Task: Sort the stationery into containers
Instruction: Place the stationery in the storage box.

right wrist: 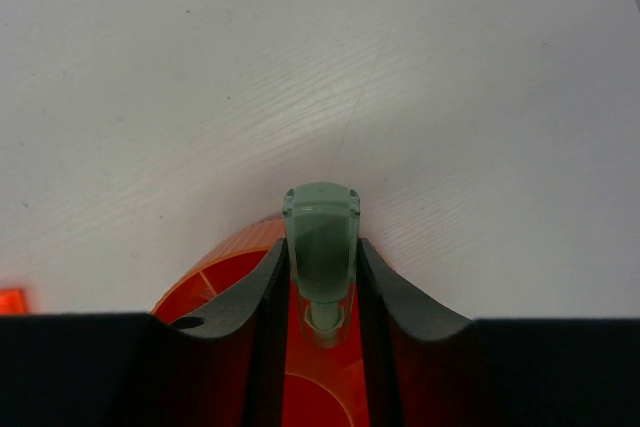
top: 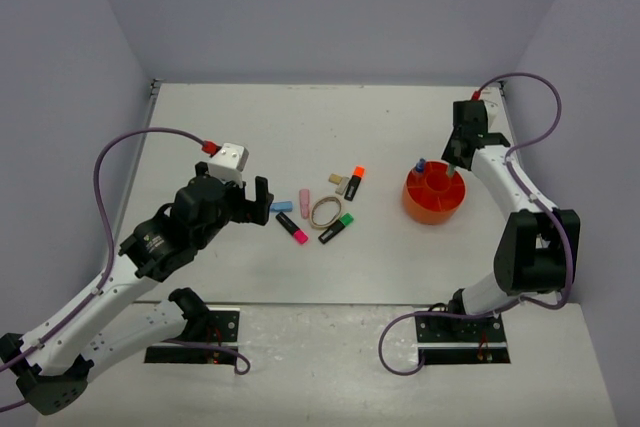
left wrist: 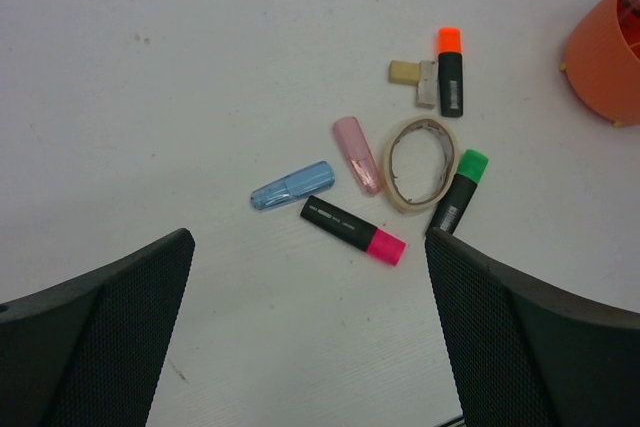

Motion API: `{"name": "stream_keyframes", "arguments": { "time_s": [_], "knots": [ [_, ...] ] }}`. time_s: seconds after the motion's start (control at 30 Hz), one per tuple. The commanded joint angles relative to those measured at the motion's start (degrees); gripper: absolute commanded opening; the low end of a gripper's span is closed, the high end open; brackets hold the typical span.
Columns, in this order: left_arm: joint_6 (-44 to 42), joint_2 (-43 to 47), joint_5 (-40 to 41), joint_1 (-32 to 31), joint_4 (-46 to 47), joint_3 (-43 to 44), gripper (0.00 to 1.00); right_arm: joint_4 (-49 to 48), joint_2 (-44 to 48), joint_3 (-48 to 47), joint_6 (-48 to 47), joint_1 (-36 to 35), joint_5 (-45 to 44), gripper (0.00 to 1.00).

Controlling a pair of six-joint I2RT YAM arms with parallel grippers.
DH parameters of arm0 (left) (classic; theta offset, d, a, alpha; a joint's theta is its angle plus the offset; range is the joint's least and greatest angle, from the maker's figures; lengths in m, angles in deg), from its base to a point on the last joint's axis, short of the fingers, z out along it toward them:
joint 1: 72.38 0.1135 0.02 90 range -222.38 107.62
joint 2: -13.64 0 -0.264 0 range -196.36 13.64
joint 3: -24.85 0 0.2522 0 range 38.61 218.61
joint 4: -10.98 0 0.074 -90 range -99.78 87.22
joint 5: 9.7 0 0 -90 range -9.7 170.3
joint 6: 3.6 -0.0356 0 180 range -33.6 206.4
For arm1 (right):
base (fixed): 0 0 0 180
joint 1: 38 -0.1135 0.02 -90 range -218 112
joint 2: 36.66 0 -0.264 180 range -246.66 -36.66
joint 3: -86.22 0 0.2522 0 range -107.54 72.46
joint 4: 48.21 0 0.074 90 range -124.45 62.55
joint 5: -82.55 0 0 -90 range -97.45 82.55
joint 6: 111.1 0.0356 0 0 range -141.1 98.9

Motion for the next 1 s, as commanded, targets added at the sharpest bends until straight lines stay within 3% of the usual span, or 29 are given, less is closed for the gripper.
{"name": "stream_keyframes", "arguments": {
  "time_s": [0.0, 0.23, 0.43, 0.53, 0.73, 0.97],
  "knots": [
    [-0.5, 0.4, -0.4, 0.1, 2.2, -0.6, 1.0, -1.5, 2.9, 1.2, 1.6, -0.7, -2.4, 0.06],
    [-0.5, 0.1, -0.1, 0.1, 2.3, -0.4, 1.0, -1.1, 2.7, 1.6, 1.8, -1.2, -4.5, 0.2],
    [-0.6, -0.2, 0.0, 0.1, 2.4, -0.4, 1.0, -2.1, 3.5, 2.7, 1.9, -1.7, -4.0, 0.21],
    [-0.7, -0.3, 0.1, 0.1, 2.3, -0.4, 1.0, -2.0, 3.8, 2.9, 2.0, -1.9, -3.8, 0.28],
    [-0.7, -0.5, 0.2, 0.1, 2.4, -0.3, 1.0, -2.0, 5.1, 3.5, 2.7, -2.3, -3.4, 0.32],
    [-0.7, -0.5, 0.4, 0.1, 2.3, -0.3, 1.0, -2.0, 5.4, 3.7, 2.8, -2.3, -2.9, 0.33]
  ]
}}
